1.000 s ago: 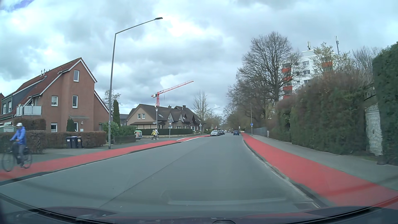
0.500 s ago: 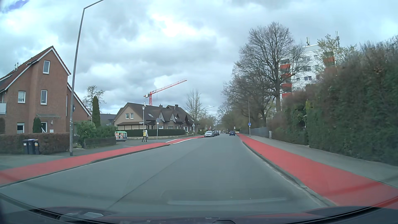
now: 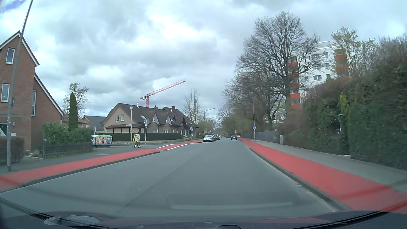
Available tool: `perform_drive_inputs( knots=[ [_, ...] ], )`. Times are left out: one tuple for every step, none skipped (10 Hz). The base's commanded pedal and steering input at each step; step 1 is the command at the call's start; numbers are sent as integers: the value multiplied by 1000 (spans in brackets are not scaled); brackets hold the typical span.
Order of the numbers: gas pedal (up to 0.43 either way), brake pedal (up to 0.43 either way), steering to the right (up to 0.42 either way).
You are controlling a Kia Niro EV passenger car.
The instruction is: Follow the waypoints while adhering to traffic rules and regulations
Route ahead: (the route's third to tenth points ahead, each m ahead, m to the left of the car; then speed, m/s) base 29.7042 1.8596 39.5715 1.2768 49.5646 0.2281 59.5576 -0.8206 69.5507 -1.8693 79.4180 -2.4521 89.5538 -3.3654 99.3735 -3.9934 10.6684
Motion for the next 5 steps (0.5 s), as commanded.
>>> perform_drive_inputs(
  knots=[
    [197, 0, 18],
    [197, 0, 18],
    [197, 0, 18],
    [197, 0, 18],
    [197, 0, 18]
  ],
)
